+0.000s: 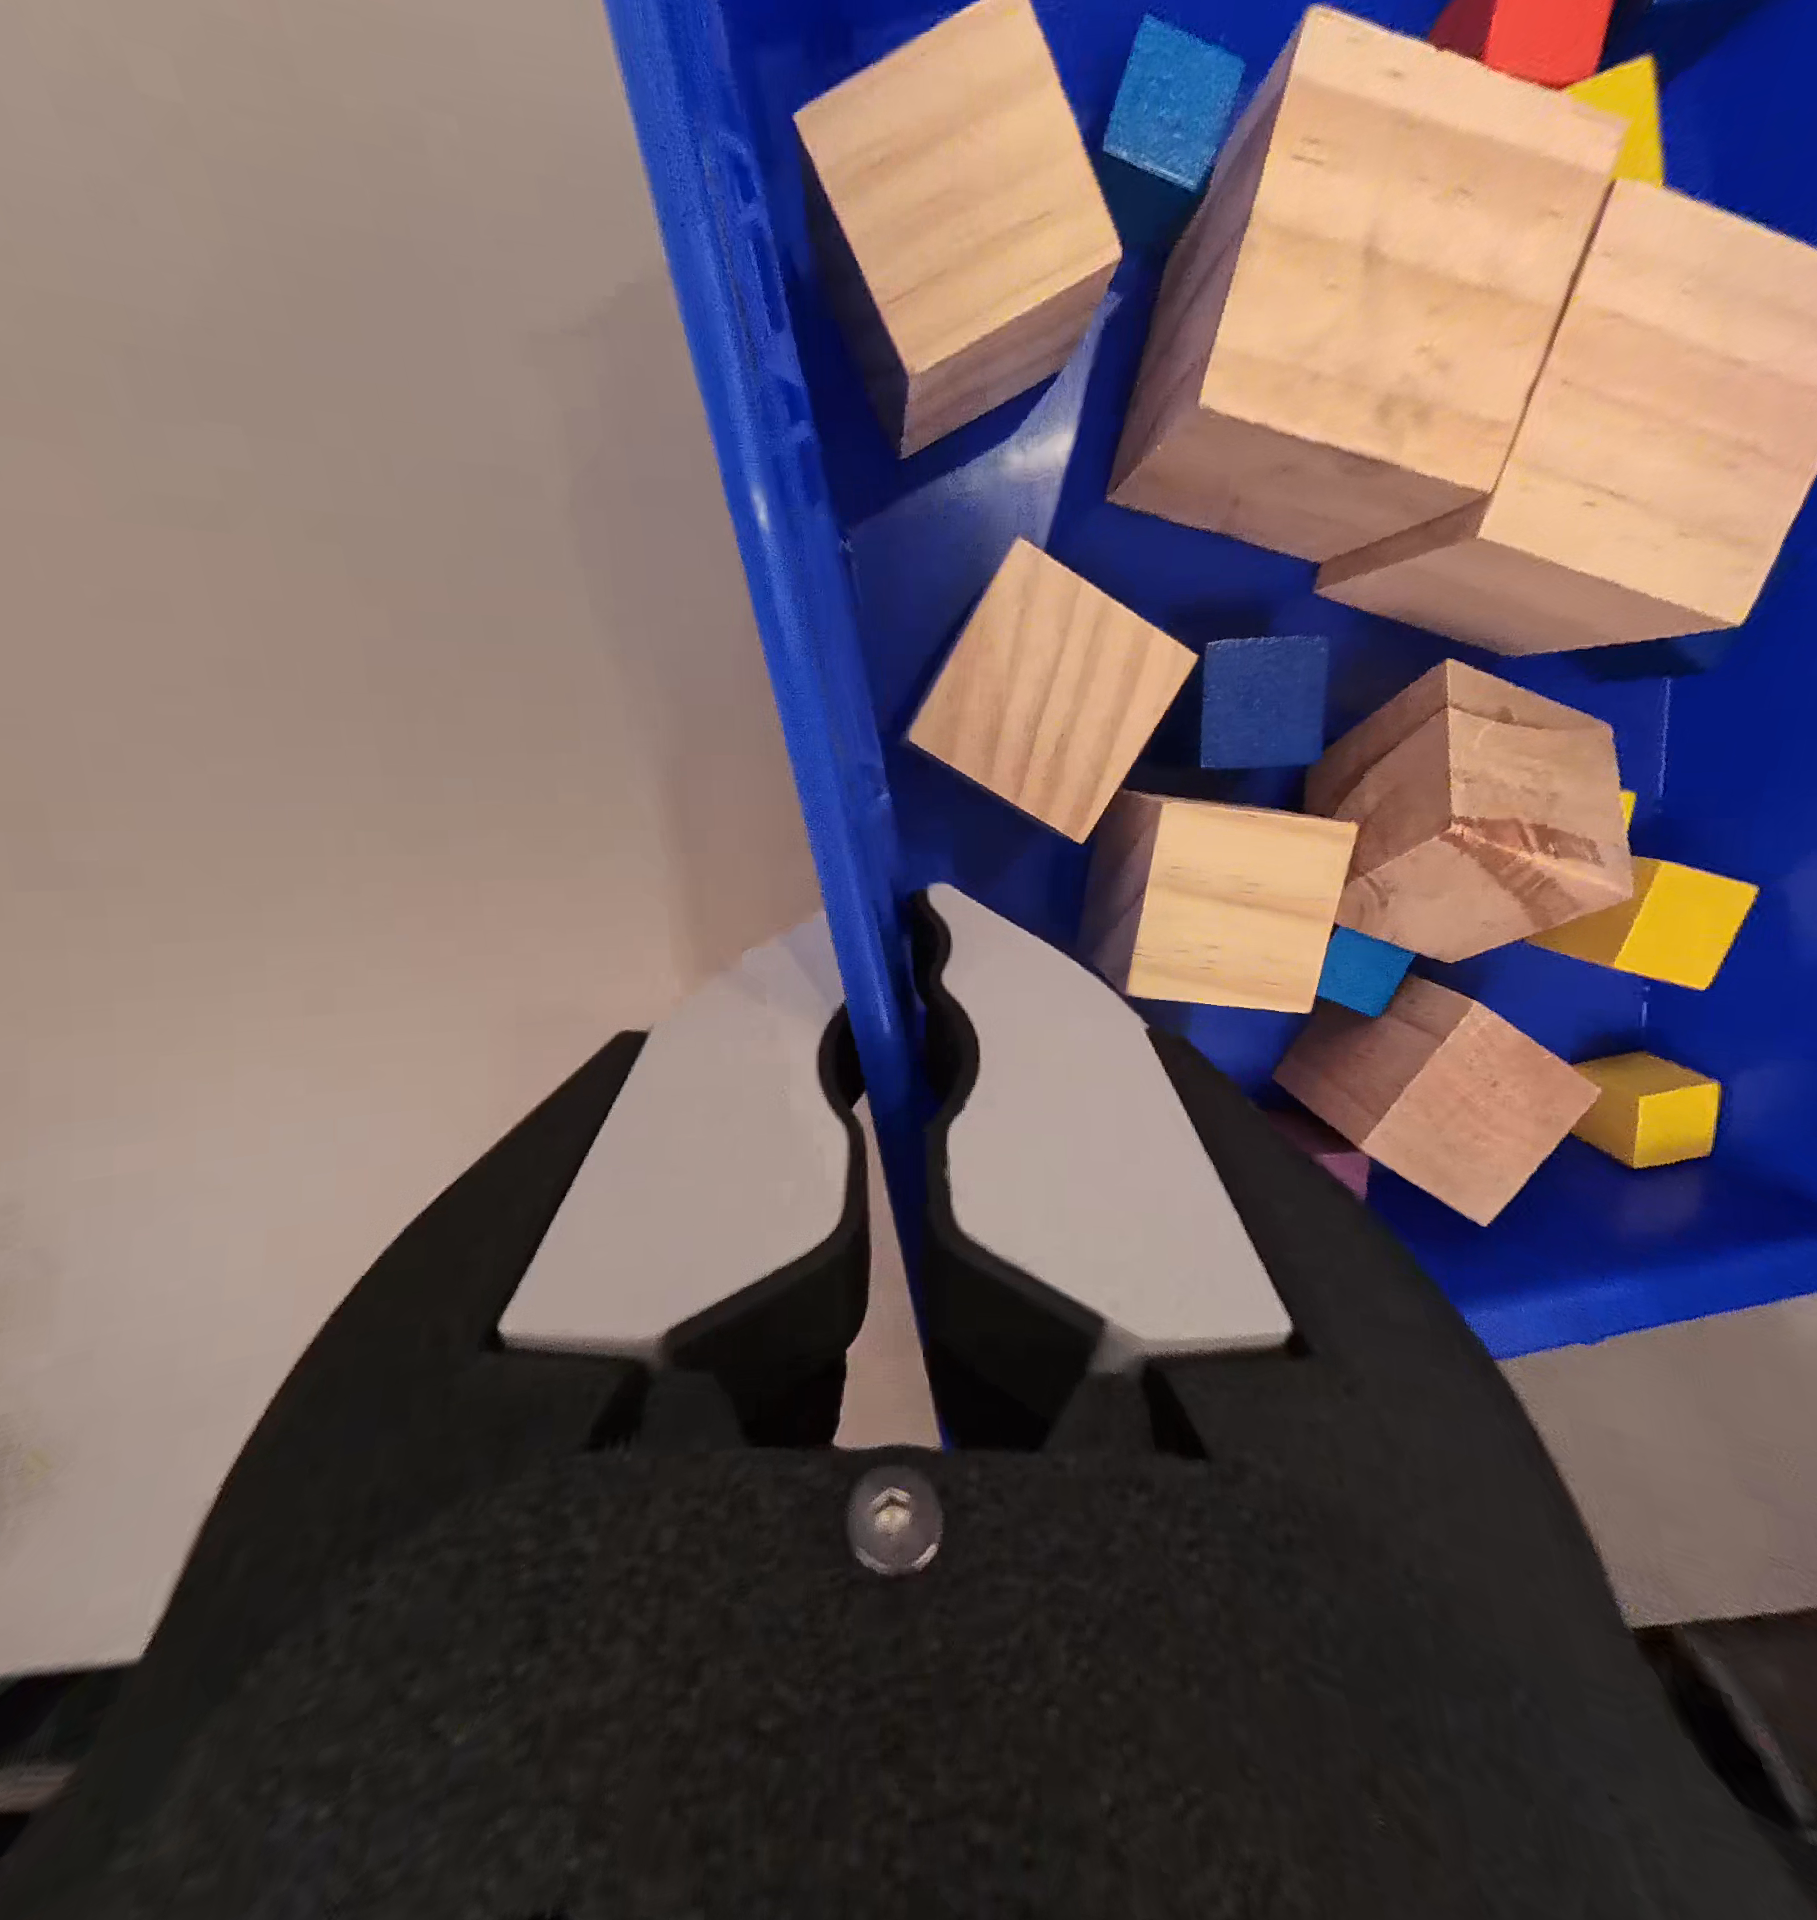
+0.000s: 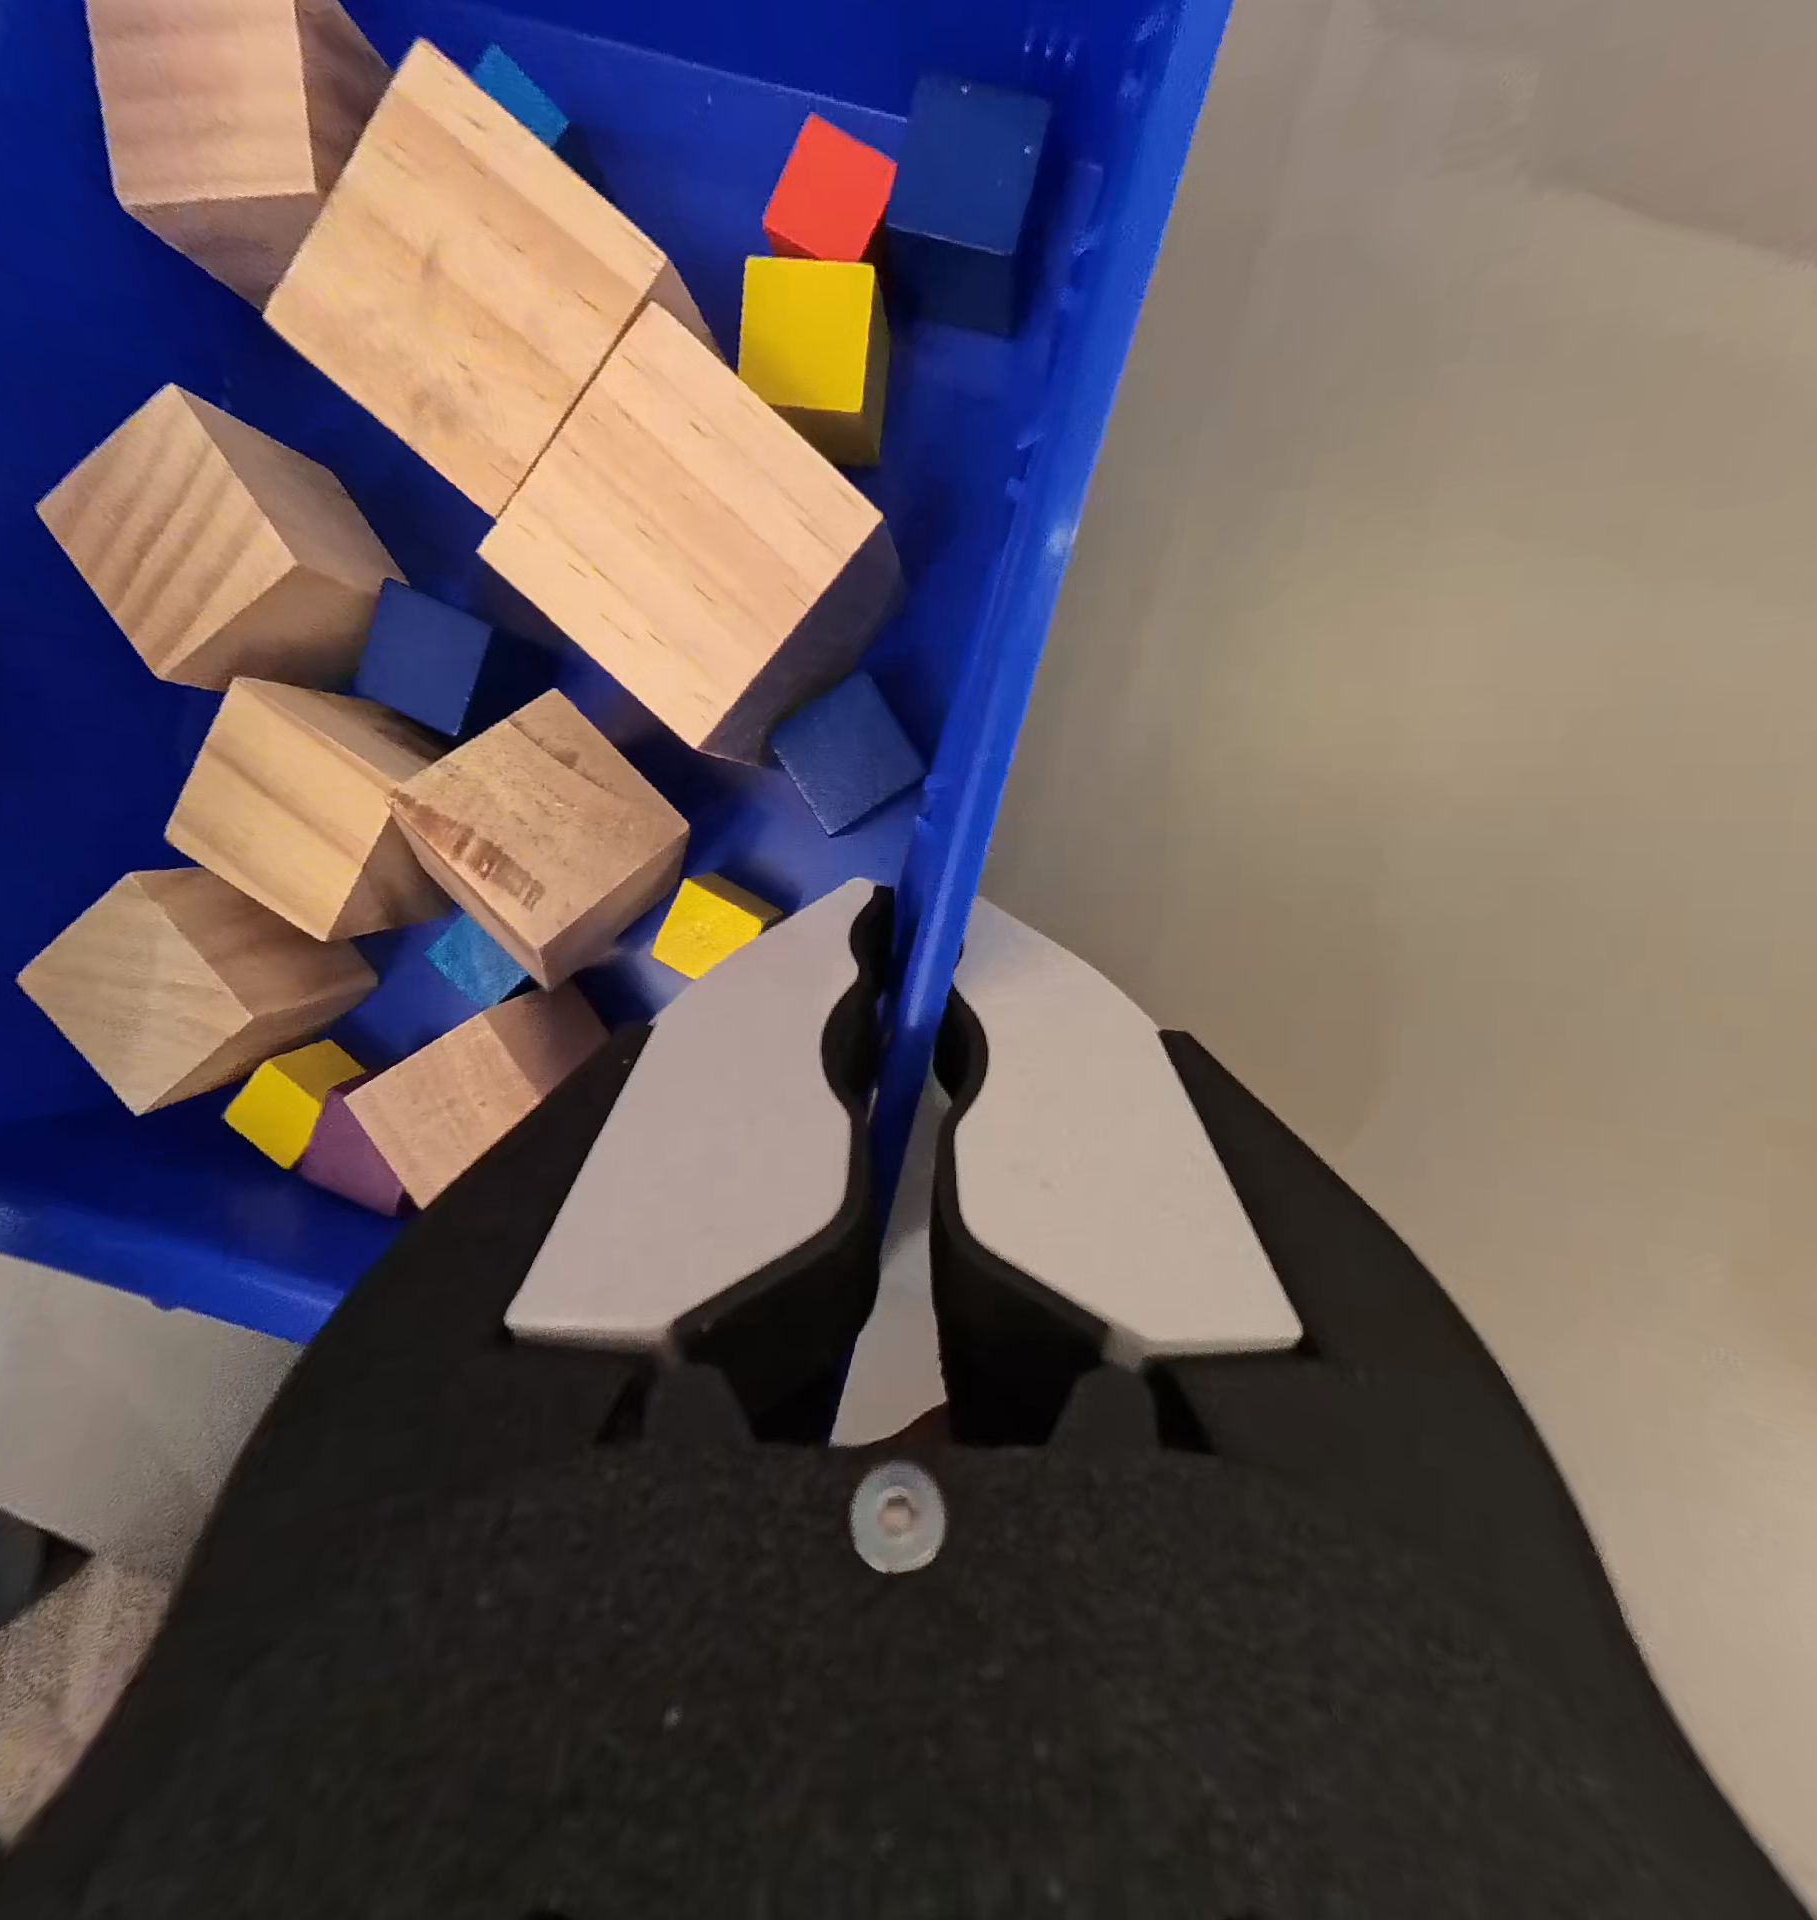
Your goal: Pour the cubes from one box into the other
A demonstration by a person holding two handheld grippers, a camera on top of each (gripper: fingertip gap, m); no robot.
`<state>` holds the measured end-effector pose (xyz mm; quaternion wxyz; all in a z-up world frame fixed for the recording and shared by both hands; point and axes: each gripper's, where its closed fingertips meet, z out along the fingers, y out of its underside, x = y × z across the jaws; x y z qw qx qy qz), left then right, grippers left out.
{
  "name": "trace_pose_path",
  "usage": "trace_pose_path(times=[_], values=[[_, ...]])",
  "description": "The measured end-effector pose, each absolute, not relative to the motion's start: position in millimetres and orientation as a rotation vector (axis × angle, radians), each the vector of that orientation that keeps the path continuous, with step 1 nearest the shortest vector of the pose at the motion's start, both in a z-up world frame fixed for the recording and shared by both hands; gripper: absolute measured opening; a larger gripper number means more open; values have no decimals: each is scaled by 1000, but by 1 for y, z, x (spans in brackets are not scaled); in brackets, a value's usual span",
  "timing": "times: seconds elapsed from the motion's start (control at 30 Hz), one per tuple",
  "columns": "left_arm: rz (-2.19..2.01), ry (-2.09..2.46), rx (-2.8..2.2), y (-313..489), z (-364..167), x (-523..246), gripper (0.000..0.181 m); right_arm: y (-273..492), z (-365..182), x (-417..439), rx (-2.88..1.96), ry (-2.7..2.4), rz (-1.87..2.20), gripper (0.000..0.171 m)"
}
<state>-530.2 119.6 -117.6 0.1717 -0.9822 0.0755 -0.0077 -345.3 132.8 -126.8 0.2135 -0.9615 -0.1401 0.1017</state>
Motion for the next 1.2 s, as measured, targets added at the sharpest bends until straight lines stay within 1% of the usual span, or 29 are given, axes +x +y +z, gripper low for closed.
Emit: trace_pose_path(times=[0.07,0.17,0.27,0.43,0.5,0.53,0.63,0.7,0.8,0.87,0.9,0.97,1.03,1.13,1.2], values=[[27,212,-2790,121,-115,-560,5,133,-133,-375,-2662,-373,290,5],[6,211,-2795,126,-125,-582,5,138,-135,-395,-2663,-356,271,5],[-131,189,-2805,133,-138,-577,5,145,-139,-390,-2697,-318,293,6],[-182,202,-2800,147,-142,-569,5,155,-138,-383,-2673,-387,308,11],[-198,218,-2792,148,-139,-569,5,162,-130,-384,-2600,-392,394,17],[-197,221,-2773,148,-134,-571,7,167,-119,-382,-2530,-385,445,28],[-138,142,-2658,151,-89,-587,36,171,-61,-364,-2255,-461,526,30],[-147,96,-2491,147,-43,-587,37,159,-21,-336,-2094,-547,502,30],[-222,61,-2107,120,29,-560,38,125,26,-268,-1897,-544,444,30],[-254,14,-1874,87,53,-537,39,104,42,-197,-1812,-420,309,30],[-266,-10,-1814,69,49,-526,39,91,49,-158,-1755,-368,224,29],[-315,-34,-1808,36,18,-498,42,60,49,-87,-1688,-319,96,28],[-382,-24,-1834,2,-19,-466,50,26,25,-34,-1721,-299,70,29],[-430,44,-1905,-49,-70,-424,52,-21,-26,27,-1799,-259,17,41],[-521,72,-1980,-78,-98,-399,52,-42,-49,63,-1747,-237,-101,43]])
